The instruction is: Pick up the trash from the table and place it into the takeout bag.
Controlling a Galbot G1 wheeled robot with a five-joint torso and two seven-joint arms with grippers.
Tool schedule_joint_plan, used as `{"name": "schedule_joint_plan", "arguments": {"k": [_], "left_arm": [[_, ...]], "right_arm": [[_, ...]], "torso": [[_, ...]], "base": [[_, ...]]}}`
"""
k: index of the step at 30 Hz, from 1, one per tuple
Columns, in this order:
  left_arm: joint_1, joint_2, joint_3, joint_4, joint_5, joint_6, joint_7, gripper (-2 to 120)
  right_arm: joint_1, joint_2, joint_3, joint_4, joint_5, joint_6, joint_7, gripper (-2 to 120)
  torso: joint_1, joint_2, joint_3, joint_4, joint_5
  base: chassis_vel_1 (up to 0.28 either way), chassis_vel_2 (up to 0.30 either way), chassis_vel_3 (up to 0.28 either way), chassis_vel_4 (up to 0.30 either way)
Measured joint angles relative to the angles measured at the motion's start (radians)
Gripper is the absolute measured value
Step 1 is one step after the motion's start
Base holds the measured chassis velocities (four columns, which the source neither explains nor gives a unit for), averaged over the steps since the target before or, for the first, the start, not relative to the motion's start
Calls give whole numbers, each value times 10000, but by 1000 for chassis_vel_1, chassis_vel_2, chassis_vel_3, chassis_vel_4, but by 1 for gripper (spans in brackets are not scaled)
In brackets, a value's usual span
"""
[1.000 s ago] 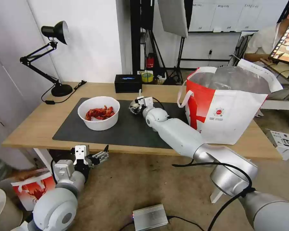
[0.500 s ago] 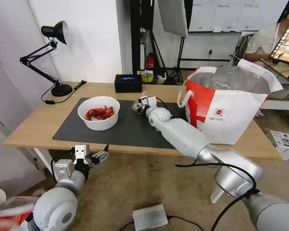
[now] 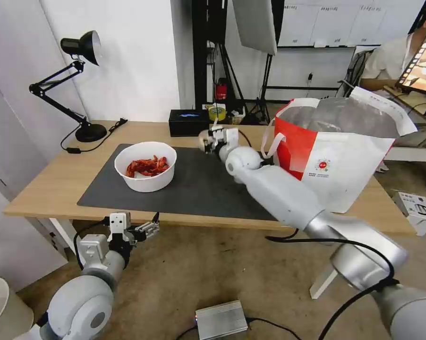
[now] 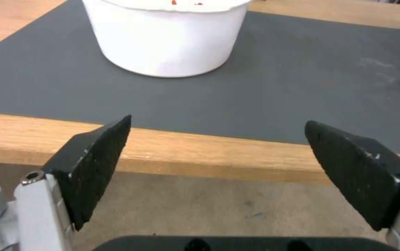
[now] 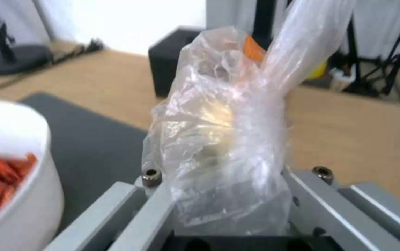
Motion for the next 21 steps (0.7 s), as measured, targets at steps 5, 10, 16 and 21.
{"name": "schedule_joint_plan", "arguments": {"k": [5,10,16,21], "left_arm": [[-3,2,8,-9,-3,0,-10,100],[70,2,35,-125,-15,0,-51,100],[284,15,-144,-201,-16,0,-64,100],[367,17,-196,-230,-12,-1,-65,100]], "right_arm": [[104,-649,149,1660,508,-680,1168,6],[364,-1090,373,3132,1314,-1451,2641,6],[839,-1504,527,4169,1978,-2058,3987,6],[1094,-1881,769,4713,2497,-2379,5040,6]], "torso": [[0,0,0,0,0],[0,1,-1,1,0],[-1,1,0,2,0],[-1,2,-1,3,1]], "base": [[0,0,0,0],[0,0,0,0],[0,0,0,0],[0,0,0,0]]}}
